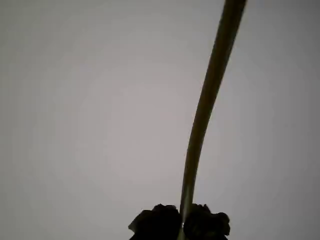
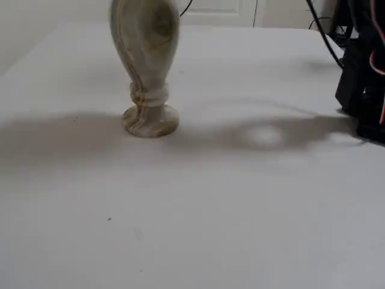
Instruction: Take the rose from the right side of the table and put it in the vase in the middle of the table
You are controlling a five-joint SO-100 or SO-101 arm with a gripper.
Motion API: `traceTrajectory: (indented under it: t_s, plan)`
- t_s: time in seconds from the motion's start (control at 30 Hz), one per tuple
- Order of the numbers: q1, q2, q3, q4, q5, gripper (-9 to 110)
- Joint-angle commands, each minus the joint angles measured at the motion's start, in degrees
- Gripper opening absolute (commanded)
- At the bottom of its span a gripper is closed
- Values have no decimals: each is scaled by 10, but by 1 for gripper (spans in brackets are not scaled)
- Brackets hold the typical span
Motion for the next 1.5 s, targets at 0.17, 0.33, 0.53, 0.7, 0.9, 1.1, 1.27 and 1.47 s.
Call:
traceTrajectory:
  t_s: [0.17,0.33,0.53,0.7,0.9,1.1,1.27,1.47]
  plan:
    - [41,-8,-23,15,10,39]
    - [45,40,-23,44,-71,50]
    - [8,125,-23,174,-307,66]
    - [-12,185,-13,293,-559,65]
    - [21,238,-13,291,-801,30]
    - [7,431,201,290,-888,0]
    - [-11,606,432,284,-888,0]
    - [25,866,869,112,-882,0]
